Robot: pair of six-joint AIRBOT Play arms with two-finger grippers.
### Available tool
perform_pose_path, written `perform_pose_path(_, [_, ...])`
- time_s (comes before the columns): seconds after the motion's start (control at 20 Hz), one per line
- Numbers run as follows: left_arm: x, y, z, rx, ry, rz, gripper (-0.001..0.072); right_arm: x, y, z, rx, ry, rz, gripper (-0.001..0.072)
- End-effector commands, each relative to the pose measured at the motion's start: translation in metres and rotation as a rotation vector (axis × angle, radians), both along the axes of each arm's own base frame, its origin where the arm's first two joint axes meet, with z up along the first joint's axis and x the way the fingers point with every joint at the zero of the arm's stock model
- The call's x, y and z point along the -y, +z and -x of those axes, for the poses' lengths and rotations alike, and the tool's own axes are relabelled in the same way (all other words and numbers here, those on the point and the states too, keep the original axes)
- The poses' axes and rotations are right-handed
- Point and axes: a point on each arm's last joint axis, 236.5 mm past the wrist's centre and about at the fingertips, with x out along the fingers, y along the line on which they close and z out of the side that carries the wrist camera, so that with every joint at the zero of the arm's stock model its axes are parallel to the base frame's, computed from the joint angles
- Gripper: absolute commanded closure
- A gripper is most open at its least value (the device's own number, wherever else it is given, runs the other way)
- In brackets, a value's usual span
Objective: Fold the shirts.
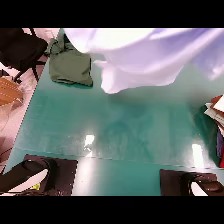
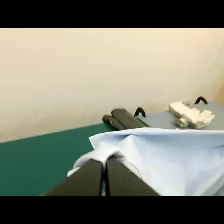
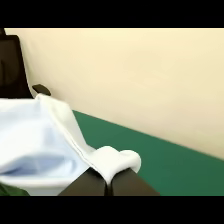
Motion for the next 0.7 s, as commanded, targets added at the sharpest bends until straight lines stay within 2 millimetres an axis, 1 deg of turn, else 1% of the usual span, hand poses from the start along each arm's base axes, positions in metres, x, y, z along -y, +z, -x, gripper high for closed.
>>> perform_pose_path(0.0, [-0.007, 0.040, 0.032, 0.088, -0.010, 0.053, 0.0683, -0.012, 0.030, 0.062, 0.059, 0.069, 0.112, 0.0688])
perform_pose_path(0.05, [-0.006, 0.045, 0.039, 0.100, -0.021, 0.058, 0.0683, -0.012, 0.040, 0.078, 0.083, 0.073, 0.119, 0.0688])
perform_pose_path(0.1, [-0.008, 0.051, 0.051, 0.119, -0.026, 0.061, 0.0683, -0.009, 0.052, 0.094, 0.115, 0.062, 0.109, 0.0688])
perform_pose_path(0.15, [-0.011, 0.057, 0.064, 0.140, -0.028, 0.061, 0.0683, -0.003, 0.064, 0.109, 0.151, 0.034, 0.094, 0.0688])
perform_pose_path(0.25, [-0.019, 0.068, 0.089, 0.187, -0.016, 0.065, 0.0682, 0.012, 0.079, 0.130, 0.193, -0.034, 0.074, 0.0688])
perform_pose_path(0.3, [-0.021, 0.070, 0.095, 0.195, -0.012, 0.062, 0.0683, 0.014, 0.081, 0.135, 0.201, -0.043, 0.066, 0.0688])
perform_pose_path(0.35, [-0.020, 0.066, 0.100, 0.184, -0.021, 0.054, 0.0683, 0.017, 0.080, 0.132, 0.182, -0.056, 0.048, 0.0688])
perform_pose_path(0.4, [-0.013, 0.052, 0.098, 0.128, -0.051, 0.031, 0.0683, 0.017, 0.072, 0.123, 0.144, -0.054, 0.029, 0.0689])
perform_pose_path(0.45, [-0.004, 0.026, 0.090, 0.031, -0.081, -0.008, 0.0683, 0.015, 0.055, 0.101, 0.073, -0.048, 0.020, 0.0689])
perform_pose_path(0.5, [0.004, -0.008, 0.078, -0.093, -0.105, -0.047, 0.0683, 0.010, 0.029, 0.071, -0.029, -0.033, 0.020, 0.0689])
perform_pose_path(0.55, [0.012, -0.053, 0.065, -0.245, -0.130, -0.097, 0.0683, 0.003, -0.002, 0.041, -0.140, -0.005, 0.021, 0.0689])
perform_pose_path(0.6, [0.017, -0.099, 0.054, -0.389, -0.144, -0.154, 0.0683, -0.005, -0.041, 0.004, -0.270, 0.025, 0.018, 0.0689])
perform_pose_path(0.65, [0.021, -0.151, 0.045, -0.547, -0.163, -0.208, 0.0683, -0.015, -0.078, -0.027, -0.384, 0.062, 0.003, 0.0689])
